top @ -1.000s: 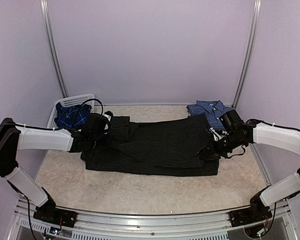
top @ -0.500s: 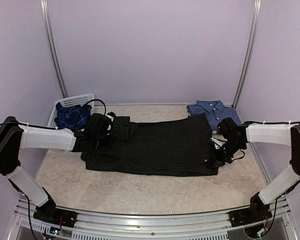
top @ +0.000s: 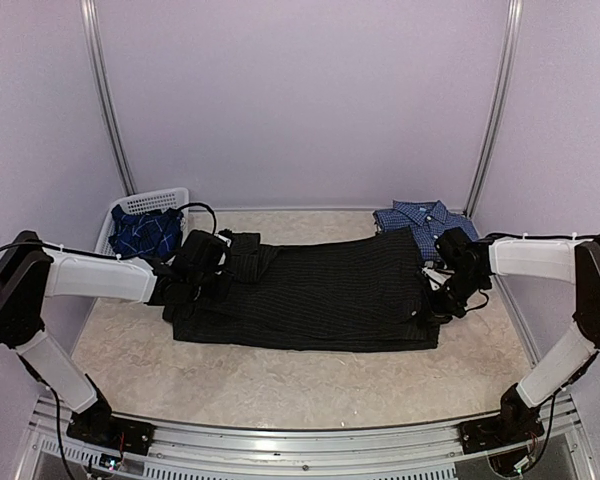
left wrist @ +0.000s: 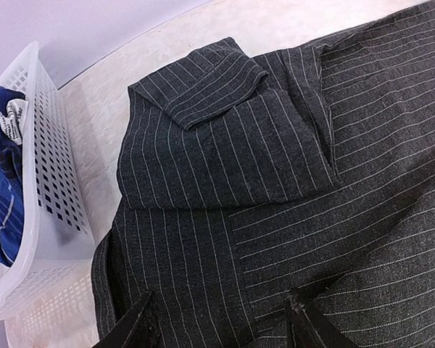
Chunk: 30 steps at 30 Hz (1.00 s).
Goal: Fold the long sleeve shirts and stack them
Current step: Fold the sleeve of the 1/3-folded shirt.
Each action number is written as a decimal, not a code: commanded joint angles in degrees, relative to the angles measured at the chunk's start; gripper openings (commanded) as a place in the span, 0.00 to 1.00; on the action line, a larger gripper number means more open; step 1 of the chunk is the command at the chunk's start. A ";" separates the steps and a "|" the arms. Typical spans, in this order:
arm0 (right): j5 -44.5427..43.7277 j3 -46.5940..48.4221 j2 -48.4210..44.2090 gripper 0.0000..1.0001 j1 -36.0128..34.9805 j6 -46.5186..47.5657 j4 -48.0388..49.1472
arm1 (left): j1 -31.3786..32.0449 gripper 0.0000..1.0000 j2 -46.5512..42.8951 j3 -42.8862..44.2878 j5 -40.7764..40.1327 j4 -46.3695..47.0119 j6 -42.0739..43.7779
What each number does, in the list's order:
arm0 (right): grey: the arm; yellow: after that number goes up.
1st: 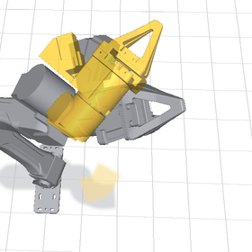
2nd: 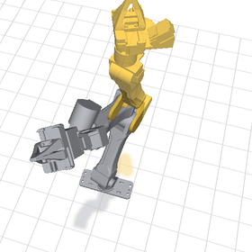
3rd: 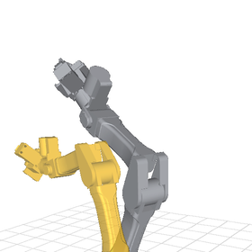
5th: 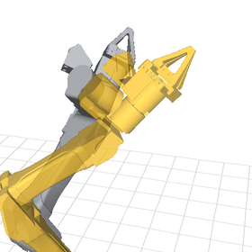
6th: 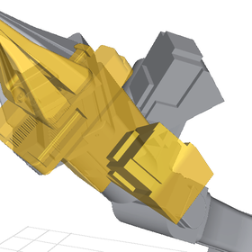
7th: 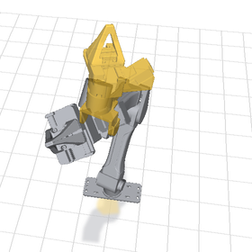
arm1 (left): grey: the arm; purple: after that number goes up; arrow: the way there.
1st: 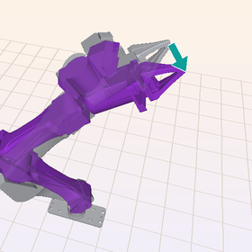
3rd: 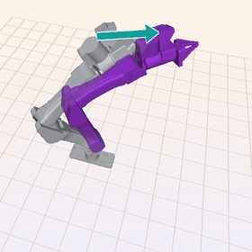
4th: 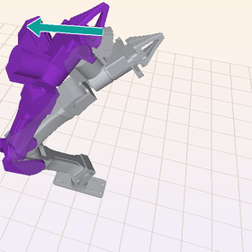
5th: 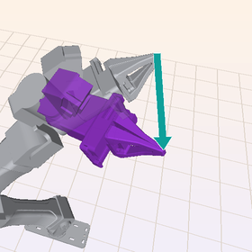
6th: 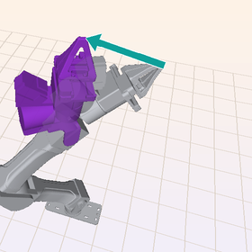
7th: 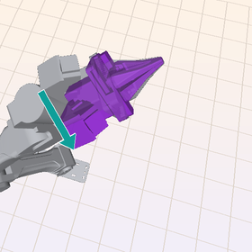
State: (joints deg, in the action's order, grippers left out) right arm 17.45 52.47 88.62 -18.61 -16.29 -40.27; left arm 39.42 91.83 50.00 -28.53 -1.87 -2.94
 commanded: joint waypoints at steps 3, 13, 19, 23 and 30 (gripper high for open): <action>-2.97 0.87 -2.15 0.00 0.51 0.18 -2.58 | 0.55 0.55 1.61 1.83 0.01 -0.16 0.34; -4.45 -1.78 -1.36 0.20 0.57 -0.73 -1.47 | 1.69 0.55 3.03 2.64 2.50 -0.53 -0.02; -7.02 0.82 -3.93 0.38 0.43 -1.43 -2.95 | 1.98 0.60 3.44 3.09 12.43 0.36 -1.62; -7.66 3.29 -7.76 0.52 -1.74 -1.91 -2.17 | 2.52 0.61 4.62 3.68 22.01 3.07 -3.21; -4.32 1.02 -8.33 0.52 -6.98 -1.72 9.01 | 3.85 0.62 9.70 4.98 28.17 5.38 -4.81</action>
State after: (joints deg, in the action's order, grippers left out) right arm 10.44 55.22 79.64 -23.77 -18.00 -38.96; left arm 42.54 99.07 53.08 -5.96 1.34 -6.17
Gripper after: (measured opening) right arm 0.538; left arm 0.620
